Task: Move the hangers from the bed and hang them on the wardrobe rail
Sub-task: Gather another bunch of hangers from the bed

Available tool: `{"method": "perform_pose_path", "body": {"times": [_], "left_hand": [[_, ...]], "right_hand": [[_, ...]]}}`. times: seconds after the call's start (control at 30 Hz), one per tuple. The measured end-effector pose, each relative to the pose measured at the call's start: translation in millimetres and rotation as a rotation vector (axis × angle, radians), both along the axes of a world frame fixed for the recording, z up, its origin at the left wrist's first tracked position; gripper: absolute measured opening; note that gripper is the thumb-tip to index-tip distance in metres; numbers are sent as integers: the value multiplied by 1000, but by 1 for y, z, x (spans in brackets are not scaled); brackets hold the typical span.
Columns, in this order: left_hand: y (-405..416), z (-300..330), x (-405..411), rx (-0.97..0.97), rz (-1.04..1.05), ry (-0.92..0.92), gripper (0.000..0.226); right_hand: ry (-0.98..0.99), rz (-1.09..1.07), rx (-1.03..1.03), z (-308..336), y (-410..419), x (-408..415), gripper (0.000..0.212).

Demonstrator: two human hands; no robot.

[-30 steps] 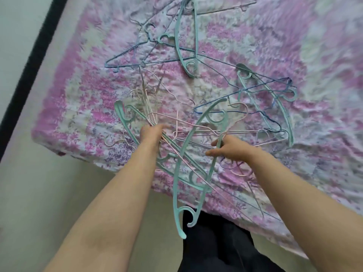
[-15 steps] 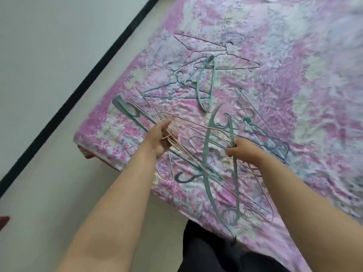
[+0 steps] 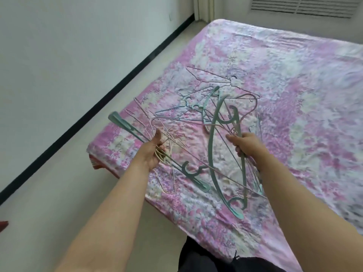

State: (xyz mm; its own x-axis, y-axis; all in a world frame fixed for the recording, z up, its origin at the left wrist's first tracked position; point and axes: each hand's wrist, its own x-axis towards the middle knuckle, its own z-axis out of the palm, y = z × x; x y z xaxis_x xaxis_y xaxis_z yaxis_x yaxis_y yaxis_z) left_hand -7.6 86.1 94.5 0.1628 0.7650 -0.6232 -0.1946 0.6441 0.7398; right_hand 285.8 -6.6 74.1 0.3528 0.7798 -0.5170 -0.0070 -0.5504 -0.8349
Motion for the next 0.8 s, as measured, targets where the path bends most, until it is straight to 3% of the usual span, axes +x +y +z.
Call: {"method": "perform_pose_path", "body": {"times": [0.13, 0.33, 0.43, 0.63, 0.73, 0.8], "left_hand": [[-8, 10, -14, -11, 62, 4, 32], [-28, 20, -18, 16, 62, 140, 30], [-42, 27, -7, 64, 30, 171, 34], [-72, 27, 42, 178, 6, -15, 15], [-86, 24, 55, 259, -53, -25, 32], [-91, 26, 54, 289, -83, -53, 32]], "right_hand": [[127, -170, 52, 23, 2, 11, 26], [32, -232, 39, 35, 22, -6, 17], [-16, -141, 20, 37, 29, -29, 10], [-13, 183, 121, 43, 22, -102, 20], [-46, 241, 116, 48, 19, -129, 37], [18, 296, 114, 57, 16, -134, 38]]}}
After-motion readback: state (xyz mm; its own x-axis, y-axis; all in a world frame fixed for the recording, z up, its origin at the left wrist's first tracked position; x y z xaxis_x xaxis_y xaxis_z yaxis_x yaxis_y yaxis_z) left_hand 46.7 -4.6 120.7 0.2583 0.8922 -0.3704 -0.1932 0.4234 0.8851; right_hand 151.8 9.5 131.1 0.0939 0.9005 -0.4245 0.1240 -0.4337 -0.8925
